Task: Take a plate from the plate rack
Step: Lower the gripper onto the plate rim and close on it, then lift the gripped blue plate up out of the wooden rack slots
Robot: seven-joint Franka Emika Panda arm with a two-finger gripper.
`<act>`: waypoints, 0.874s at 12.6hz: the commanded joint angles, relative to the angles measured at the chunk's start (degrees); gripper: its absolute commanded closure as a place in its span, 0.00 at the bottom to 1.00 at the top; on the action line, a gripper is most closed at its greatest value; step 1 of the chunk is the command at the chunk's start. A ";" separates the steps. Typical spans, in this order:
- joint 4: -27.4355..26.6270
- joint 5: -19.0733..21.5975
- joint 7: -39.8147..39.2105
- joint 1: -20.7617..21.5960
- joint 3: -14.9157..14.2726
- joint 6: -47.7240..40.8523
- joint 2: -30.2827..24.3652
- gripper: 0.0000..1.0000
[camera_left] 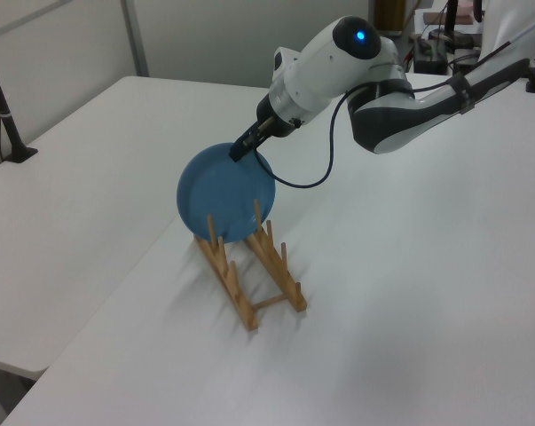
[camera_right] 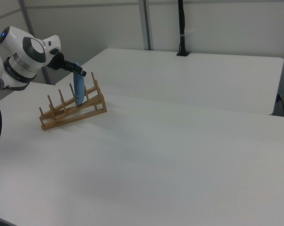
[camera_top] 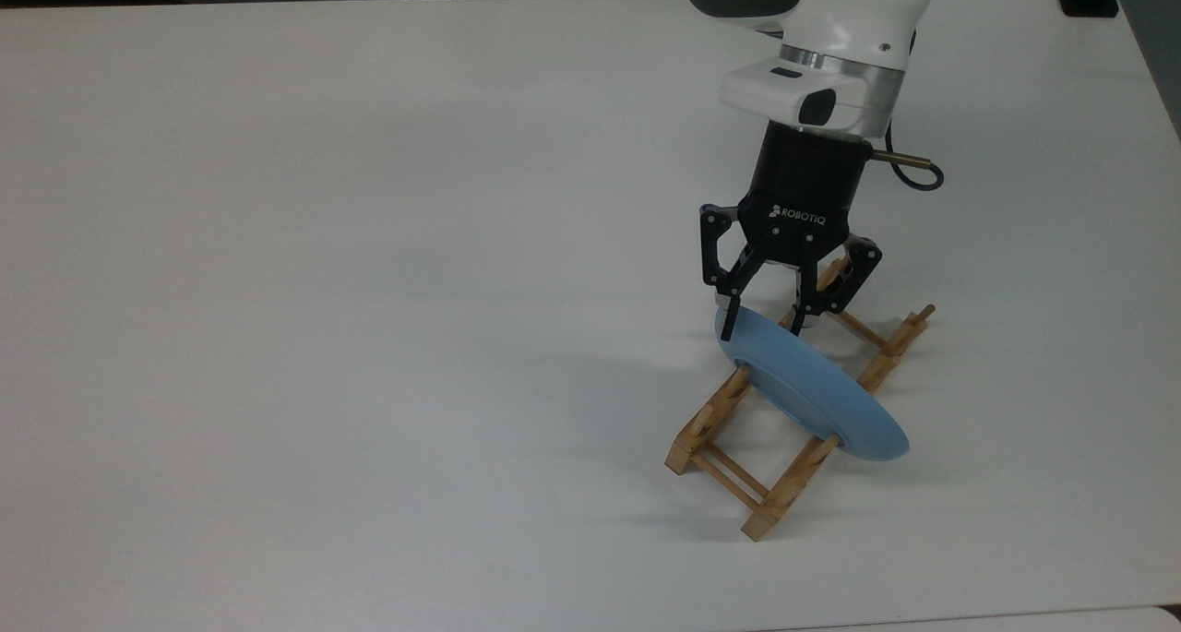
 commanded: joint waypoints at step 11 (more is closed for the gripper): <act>0.59 -1.68 1.58 1.58 -0.49 0.60 -1.03 0.80</act>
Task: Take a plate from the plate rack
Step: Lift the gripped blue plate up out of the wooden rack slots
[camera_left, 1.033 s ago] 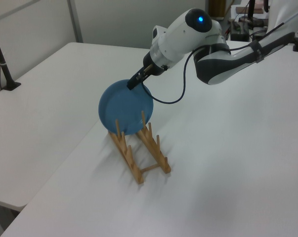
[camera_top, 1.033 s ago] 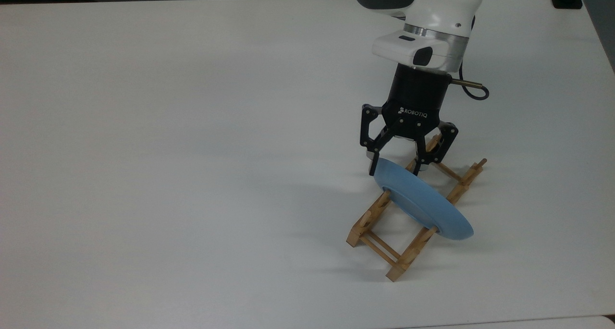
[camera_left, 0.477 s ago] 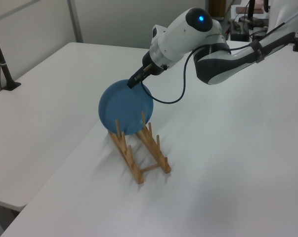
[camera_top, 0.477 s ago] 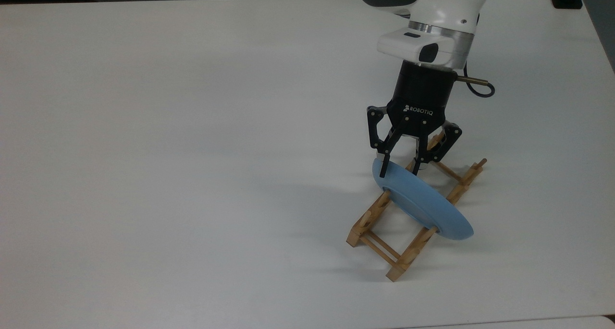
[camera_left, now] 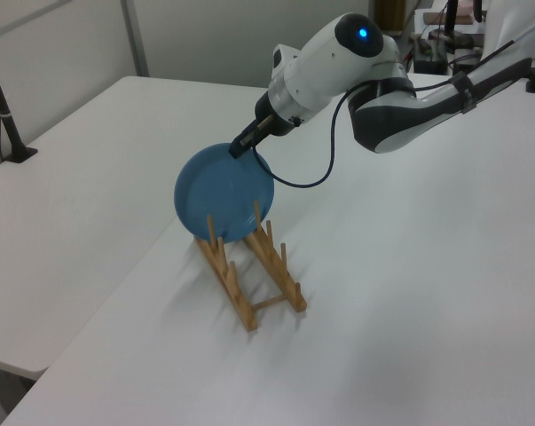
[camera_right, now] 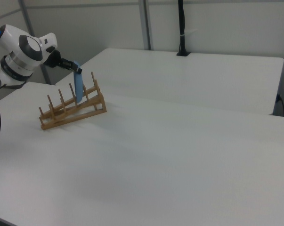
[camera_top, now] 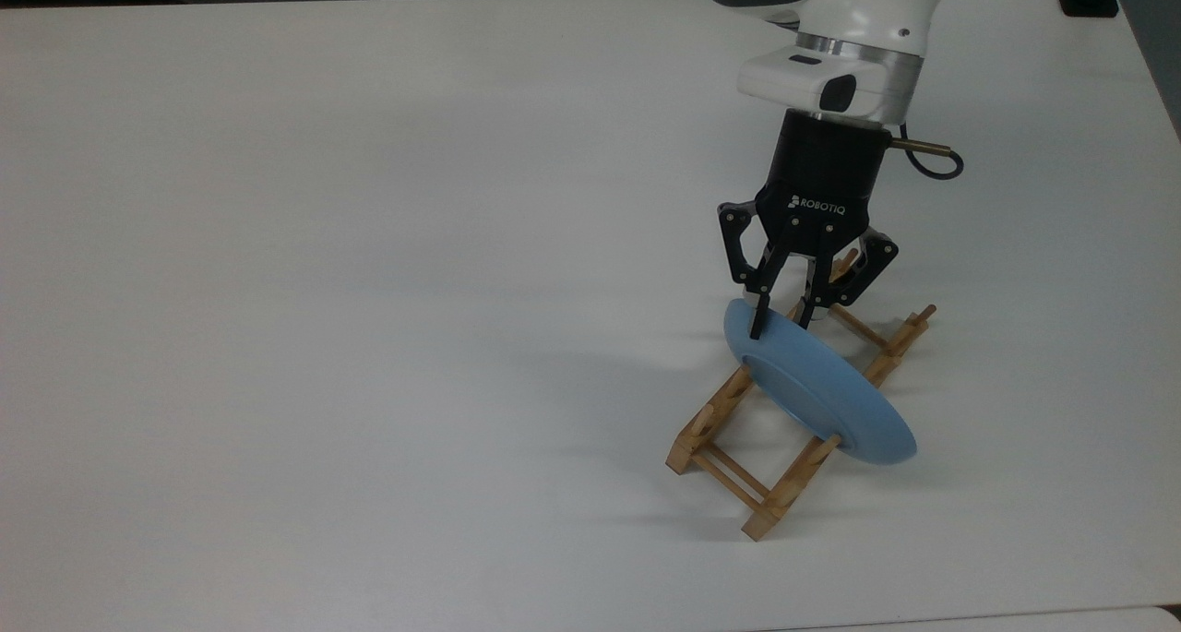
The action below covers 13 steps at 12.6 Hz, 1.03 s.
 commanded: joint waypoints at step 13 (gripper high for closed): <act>-0.36 -1.73 1.13 0.32 -0.40 0.60 -1.62 0.44</act>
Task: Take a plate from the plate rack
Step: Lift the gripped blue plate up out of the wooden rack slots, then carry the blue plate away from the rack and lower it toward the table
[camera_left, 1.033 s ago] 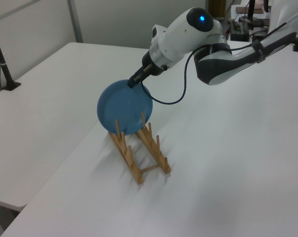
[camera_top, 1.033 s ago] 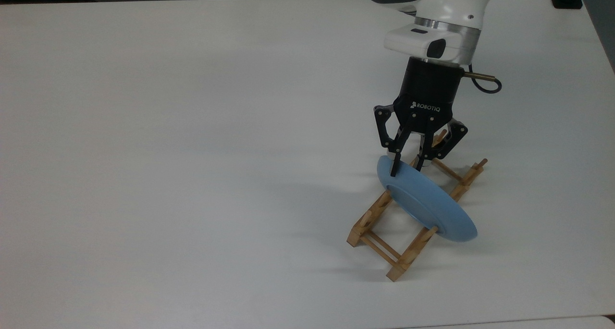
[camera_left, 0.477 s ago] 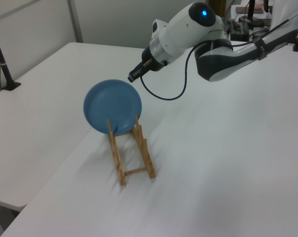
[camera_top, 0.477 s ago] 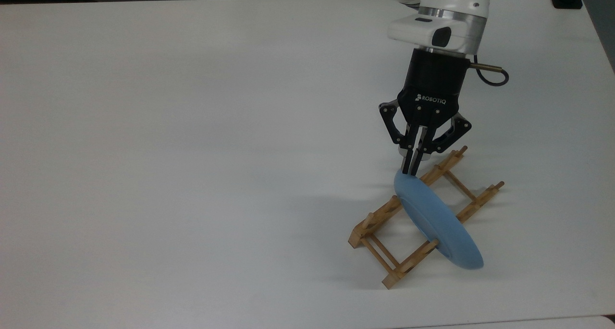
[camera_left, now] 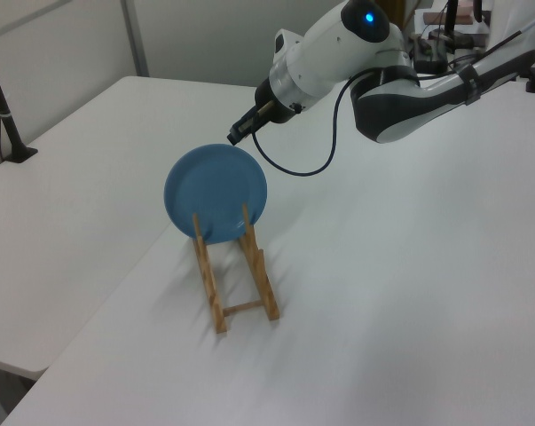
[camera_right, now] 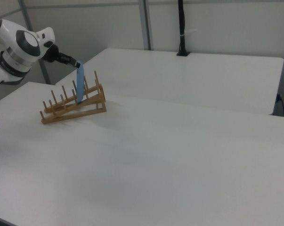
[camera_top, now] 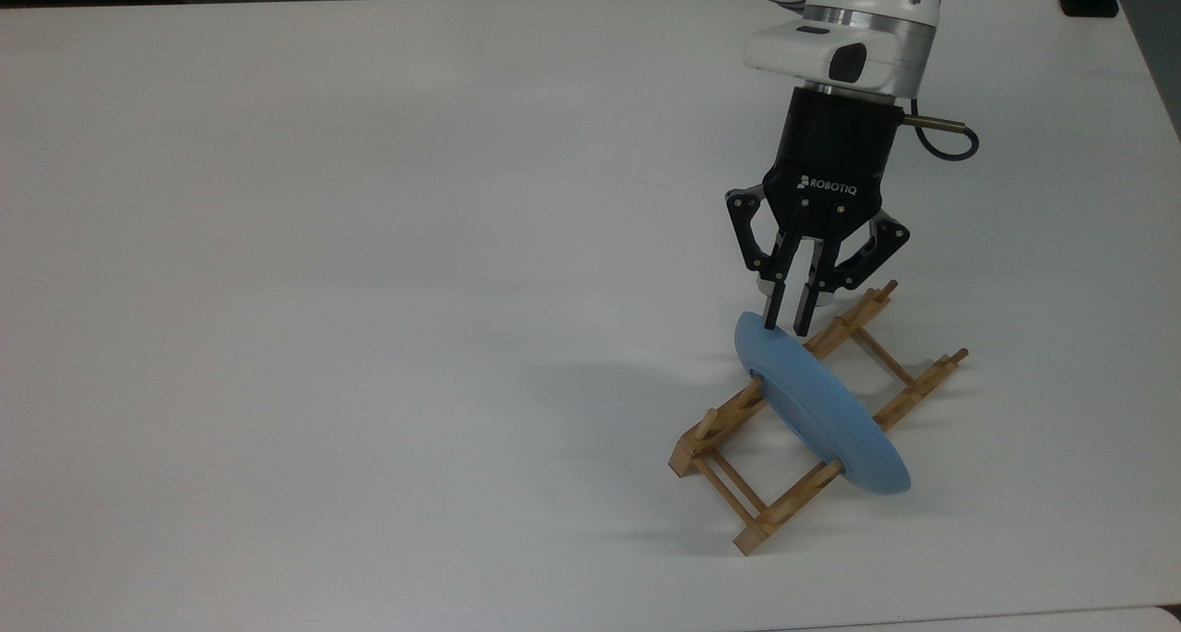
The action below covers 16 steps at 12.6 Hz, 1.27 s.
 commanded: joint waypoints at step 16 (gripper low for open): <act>-1.14 -4.01 1.13 -0.38 -0.39 0.69 -0.68 1.00</act>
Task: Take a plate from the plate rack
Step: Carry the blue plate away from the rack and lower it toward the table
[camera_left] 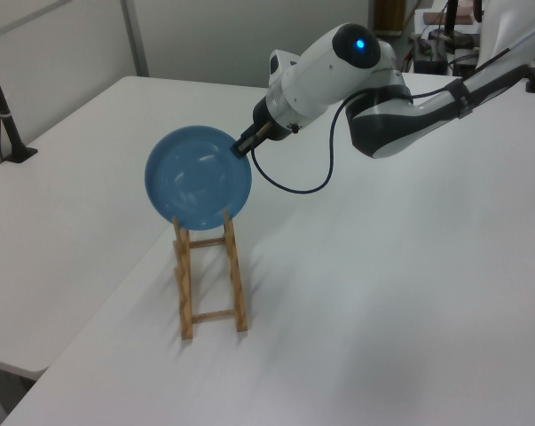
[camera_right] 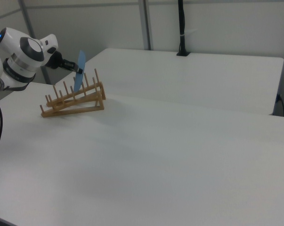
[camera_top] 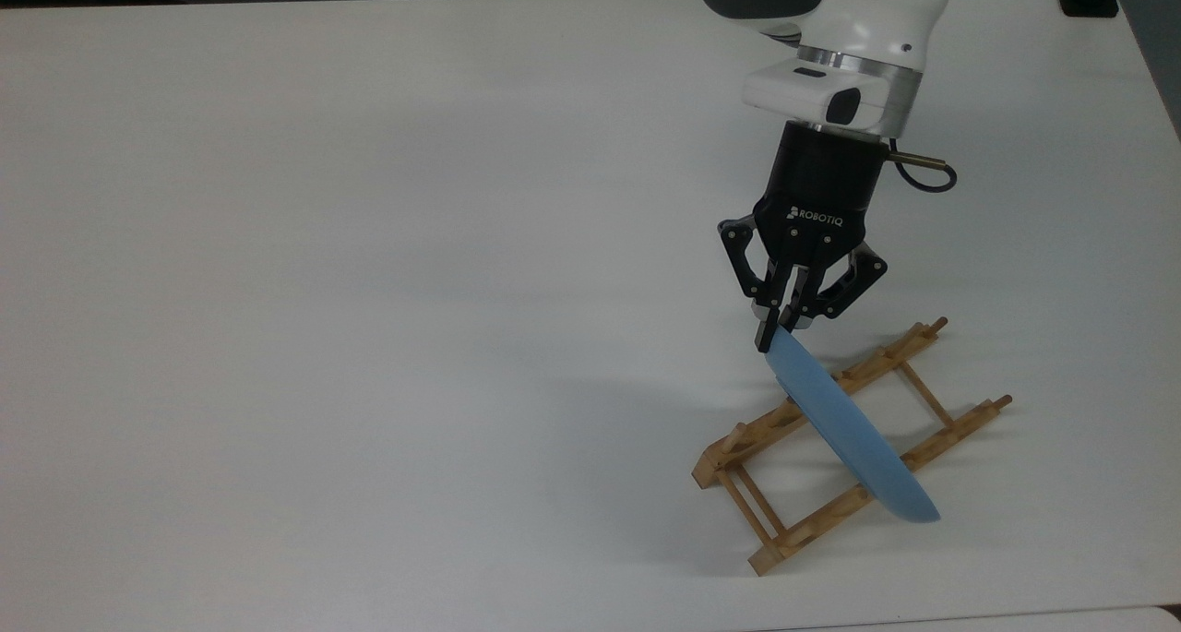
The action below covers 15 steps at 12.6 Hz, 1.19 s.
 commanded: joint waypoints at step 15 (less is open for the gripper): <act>-13.98 53.50 -73.42 -23.08 -0.03 -38.67 -22.13 1.00</act>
